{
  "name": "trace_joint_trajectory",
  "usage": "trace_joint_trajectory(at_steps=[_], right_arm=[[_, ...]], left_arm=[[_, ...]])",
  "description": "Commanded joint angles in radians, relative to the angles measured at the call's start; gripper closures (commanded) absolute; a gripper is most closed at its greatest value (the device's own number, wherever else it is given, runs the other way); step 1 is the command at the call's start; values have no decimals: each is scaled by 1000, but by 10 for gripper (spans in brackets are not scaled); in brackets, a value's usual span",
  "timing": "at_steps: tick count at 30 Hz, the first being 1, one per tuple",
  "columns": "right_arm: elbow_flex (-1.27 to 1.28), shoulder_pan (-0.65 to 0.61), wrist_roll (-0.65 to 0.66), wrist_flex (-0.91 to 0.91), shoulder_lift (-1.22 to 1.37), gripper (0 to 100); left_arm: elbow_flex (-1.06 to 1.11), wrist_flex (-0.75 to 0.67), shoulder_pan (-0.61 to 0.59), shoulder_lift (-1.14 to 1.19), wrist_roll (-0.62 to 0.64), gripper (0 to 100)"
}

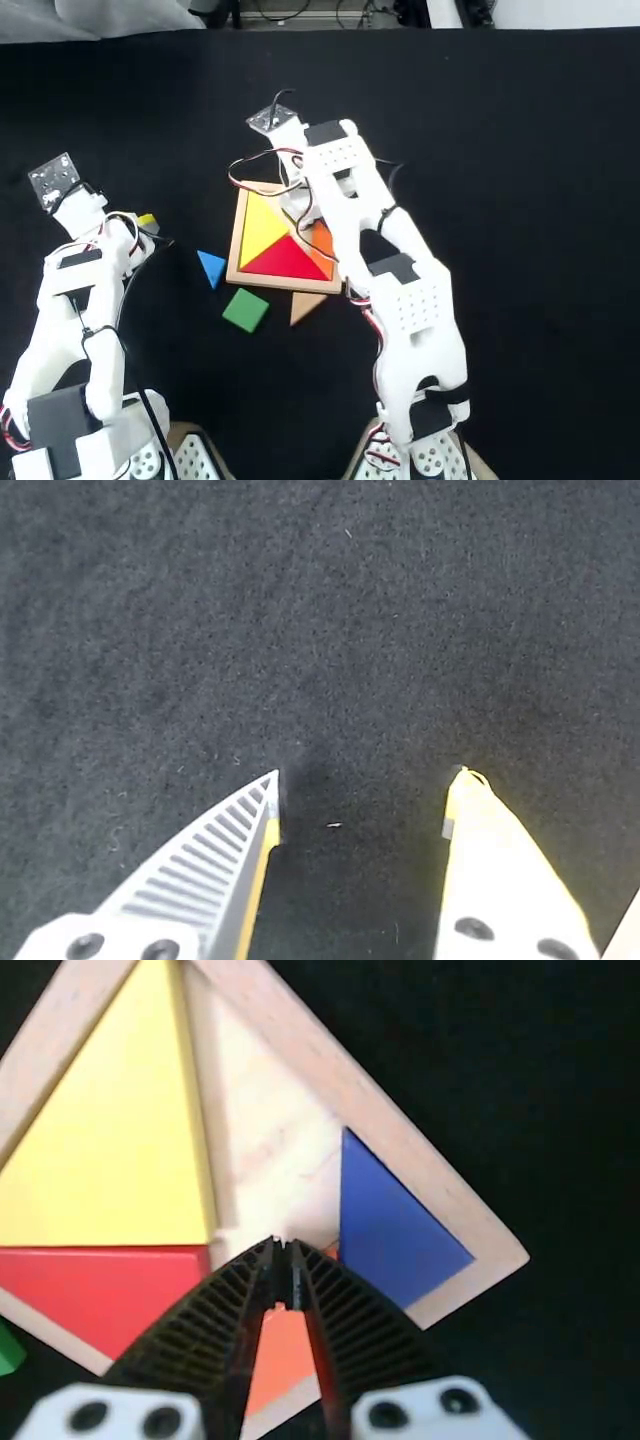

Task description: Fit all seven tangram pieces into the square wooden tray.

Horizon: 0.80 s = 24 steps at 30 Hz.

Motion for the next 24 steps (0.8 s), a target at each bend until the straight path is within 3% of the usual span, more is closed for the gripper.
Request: trace_joint_trajectory(at_steps=[1, 7, 16, 24], right_arm=[[-7, 41, 12, -18, -73, 988], [-62, 64, 12, -55, -30, 988], [-147, -72, 5, 6, 53, 988], [-148, -68, 5, 38, 48, 988]], left_arm=[[-53, -21, 13, -6, -11, 739], [-53, -21, 22, -6, -11, 739], [-53, -21, 33, -6, -41, 739], [-53, -21, 33, -6, -44, 739]])
